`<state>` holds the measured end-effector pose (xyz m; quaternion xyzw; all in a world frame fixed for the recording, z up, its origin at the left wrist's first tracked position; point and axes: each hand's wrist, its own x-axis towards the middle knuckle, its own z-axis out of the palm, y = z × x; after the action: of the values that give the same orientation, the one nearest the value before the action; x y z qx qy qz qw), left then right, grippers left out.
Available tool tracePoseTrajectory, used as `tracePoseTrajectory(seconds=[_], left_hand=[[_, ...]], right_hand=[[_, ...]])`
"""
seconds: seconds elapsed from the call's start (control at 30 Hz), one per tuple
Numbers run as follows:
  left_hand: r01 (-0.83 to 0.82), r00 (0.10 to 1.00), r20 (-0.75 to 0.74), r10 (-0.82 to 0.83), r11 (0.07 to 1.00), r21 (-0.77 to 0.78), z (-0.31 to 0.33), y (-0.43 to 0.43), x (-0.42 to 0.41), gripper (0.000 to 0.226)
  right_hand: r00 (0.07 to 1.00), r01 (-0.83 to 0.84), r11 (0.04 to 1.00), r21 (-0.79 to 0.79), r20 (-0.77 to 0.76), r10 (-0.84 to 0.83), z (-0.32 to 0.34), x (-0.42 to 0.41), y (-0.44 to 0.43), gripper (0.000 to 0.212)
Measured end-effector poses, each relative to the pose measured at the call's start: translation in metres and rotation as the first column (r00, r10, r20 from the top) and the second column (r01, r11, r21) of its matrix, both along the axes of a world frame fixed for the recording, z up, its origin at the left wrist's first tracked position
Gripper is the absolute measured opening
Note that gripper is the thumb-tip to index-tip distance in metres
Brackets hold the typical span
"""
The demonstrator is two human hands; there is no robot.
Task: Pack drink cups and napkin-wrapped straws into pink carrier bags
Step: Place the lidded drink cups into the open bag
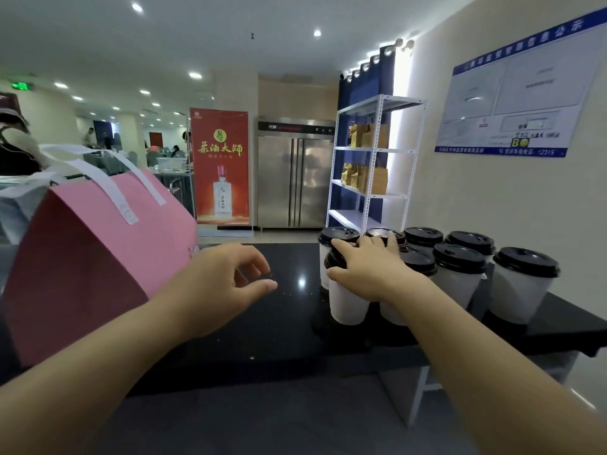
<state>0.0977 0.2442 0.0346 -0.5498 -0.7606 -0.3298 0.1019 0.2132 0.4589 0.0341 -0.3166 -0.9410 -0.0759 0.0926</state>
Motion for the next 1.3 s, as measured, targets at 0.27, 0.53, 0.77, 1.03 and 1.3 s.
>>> tracePoseTrajectory(seconds=[0.27, 0.53, 0.77, 1.03, 1.3], left_hand=[[-0.006, 1.0, 0.0, 0.006, 0.997, 0.079, 0.011, -0.043, 0.003, 0.014], [0.012, 1.0, 0.016, -0.015, 0.988, 0.154, 0.007, -0.129, 0.014, 0.021], [-0.003, 0.999, 0.051, -0.008, 0.974, 0.227, -0.008, -0.225, 0.001, 0.027], [-0.023, 0.998, 0.062, 0.012, 0.984, 0.178, -0.04, -0.311, -0.034, 0.026], [-0.024, 1.0, -0.001, 0.024, 0.968, -0.251, -0.082, -0.349, -0.072, 0.042]], right_hand=[[0.89, -0.262, 0.965, 0.01, -0.384, 0.246, 0.004, 0.023, -0.044, 0.069], [0.64, -0.491, 0.863, -0.116, -0.72, 0.267, -0.009, 0.038, -0.118, 0.063], [0.476, -0.664, 0.702, -0.258, -0.87, 0.131, -0.025, 0.034, -0.194, 0.049], [0.256, -0.822, 0.523, -0.225, -0.967, -0.014, -0.033, 0.018, -0.28, 0.042], [0.504, -0.765, 0.545, -0.341, -0.845, 0.178, -0.041, 0.007, -0.336, 0.051]])
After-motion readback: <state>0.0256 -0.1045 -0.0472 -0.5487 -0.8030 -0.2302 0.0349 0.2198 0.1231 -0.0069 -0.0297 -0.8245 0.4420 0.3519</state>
